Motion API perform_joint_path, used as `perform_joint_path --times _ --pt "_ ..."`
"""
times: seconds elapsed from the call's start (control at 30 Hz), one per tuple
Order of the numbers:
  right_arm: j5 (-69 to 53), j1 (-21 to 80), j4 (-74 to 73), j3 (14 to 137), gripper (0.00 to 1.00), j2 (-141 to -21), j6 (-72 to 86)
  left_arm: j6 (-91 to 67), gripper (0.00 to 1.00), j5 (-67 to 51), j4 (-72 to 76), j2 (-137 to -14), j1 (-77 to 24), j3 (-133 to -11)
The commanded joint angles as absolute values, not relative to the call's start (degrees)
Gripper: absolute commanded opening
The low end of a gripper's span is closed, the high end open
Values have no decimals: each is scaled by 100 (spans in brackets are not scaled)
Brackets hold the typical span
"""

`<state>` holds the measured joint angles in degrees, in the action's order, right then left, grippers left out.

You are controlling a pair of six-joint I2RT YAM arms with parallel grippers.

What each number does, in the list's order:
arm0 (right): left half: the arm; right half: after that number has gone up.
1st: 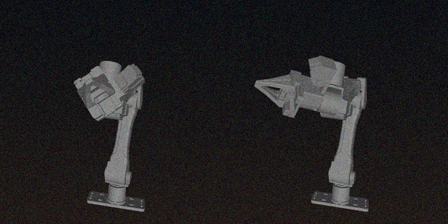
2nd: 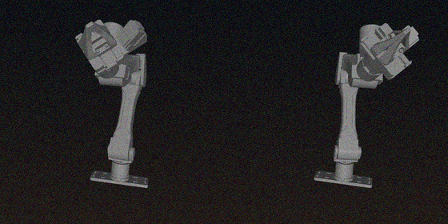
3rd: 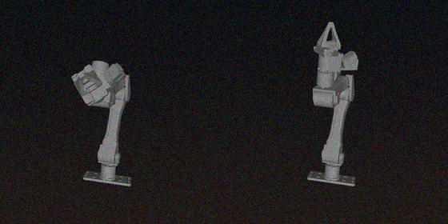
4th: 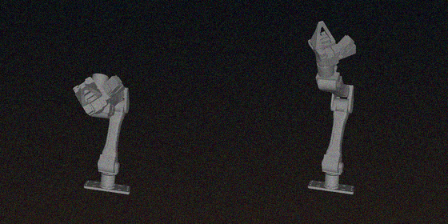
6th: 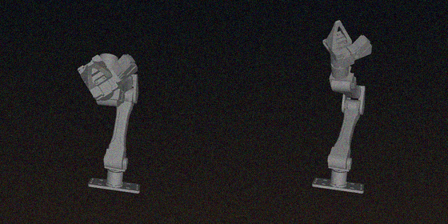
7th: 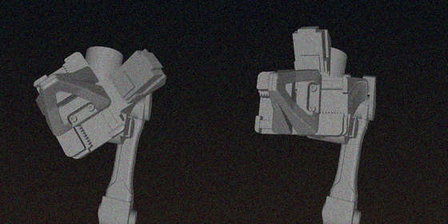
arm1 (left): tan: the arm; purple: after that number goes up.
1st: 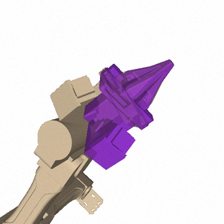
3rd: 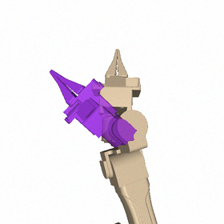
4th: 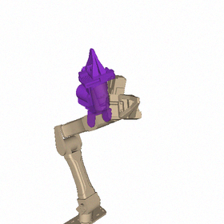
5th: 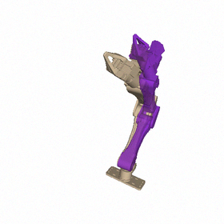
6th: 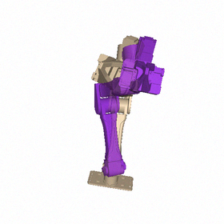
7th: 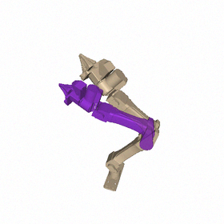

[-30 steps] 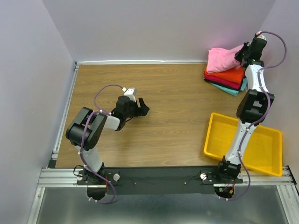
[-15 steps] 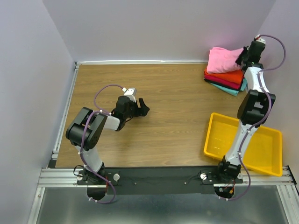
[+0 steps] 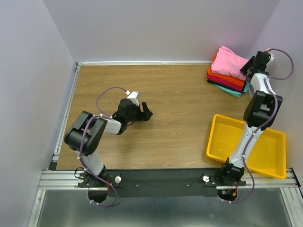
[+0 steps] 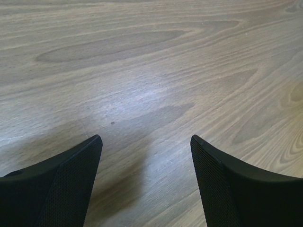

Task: Fold and stack the t-shirts
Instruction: Neatly place the folded tshirt to the corner, then reset both grippers

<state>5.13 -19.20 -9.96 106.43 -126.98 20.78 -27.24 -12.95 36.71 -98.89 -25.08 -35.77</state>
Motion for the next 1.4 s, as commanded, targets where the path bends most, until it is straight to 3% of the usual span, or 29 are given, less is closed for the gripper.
perform_joint_path --times 0.0,0.23,0.77,0.93,1.1,1.37 --pt "484 -1960 -1107 10600 63 -12779 2285 -2566 84 -1406 3226 -9739 -2549 -3507" --pt "35 -1960 -1099 10548 100 -12254 2373 -2514 84 -1240 3182 -9151 -2558 -3533" --pt "1248 -1451 -299 7402 100 -8835 2610 -2277 90 325 2602 -7568 -2549 -3981" --pt "2039 -57 139 6234 100 -7991 2207 -2083 95 711 2408 -7304 -2540 -4210" --pt "1811 798 885 5082 100 -7472 2241 -1890 95 879 2346 -7163 -2523 -4333" --pt "617 1371 2371 3421 100 -6698 2048 -1696 96 1335 2505 -6795 -2522 -4122"
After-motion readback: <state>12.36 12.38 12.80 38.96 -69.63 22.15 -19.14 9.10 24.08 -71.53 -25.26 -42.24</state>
